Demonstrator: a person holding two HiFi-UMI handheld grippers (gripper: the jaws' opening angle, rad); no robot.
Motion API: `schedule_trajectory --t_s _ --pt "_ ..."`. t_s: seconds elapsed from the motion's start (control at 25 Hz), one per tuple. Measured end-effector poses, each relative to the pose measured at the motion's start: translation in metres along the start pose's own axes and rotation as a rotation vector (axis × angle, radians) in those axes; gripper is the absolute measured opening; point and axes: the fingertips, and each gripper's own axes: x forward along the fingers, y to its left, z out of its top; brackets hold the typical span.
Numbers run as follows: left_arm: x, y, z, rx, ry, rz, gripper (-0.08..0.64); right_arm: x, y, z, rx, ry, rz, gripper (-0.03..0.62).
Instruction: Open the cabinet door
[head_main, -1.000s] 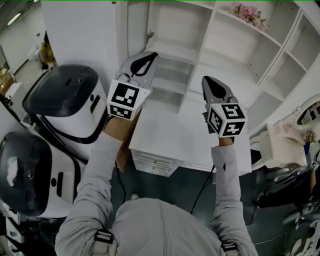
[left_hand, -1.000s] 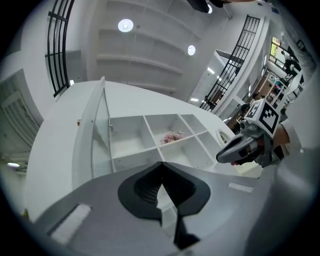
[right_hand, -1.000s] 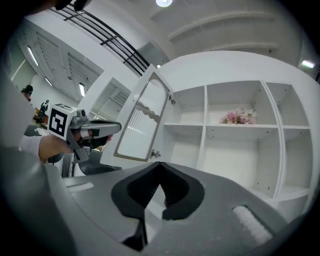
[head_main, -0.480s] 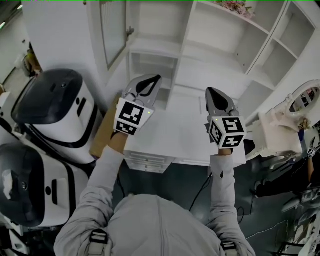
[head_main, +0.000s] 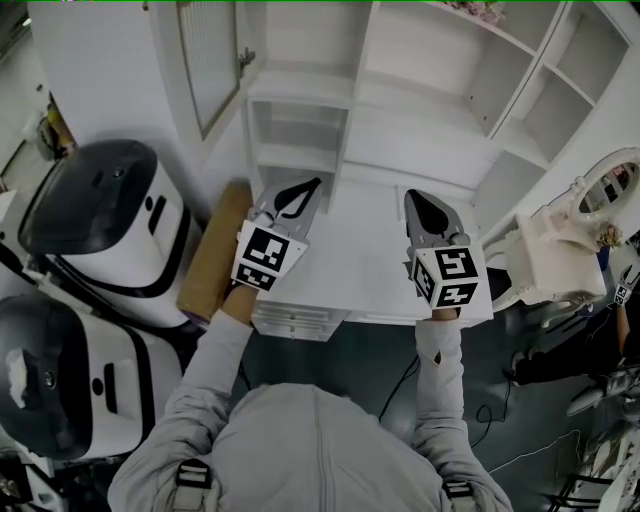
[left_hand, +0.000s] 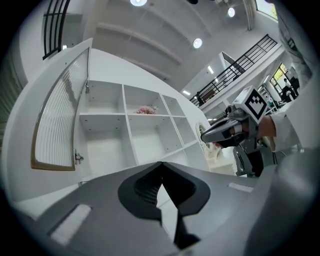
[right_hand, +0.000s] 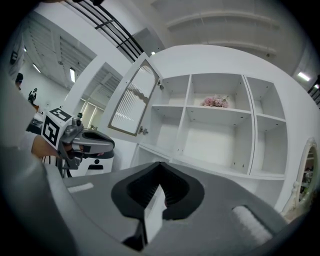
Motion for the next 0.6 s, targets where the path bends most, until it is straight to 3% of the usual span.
schedule_trajectory --t_s 0.6 --pt "0.002 0.005 -0.009 -0.011 0.011 -0.006 0.017 0.006 0.0 -0.012 0.036 0.014 0.013 0.0"
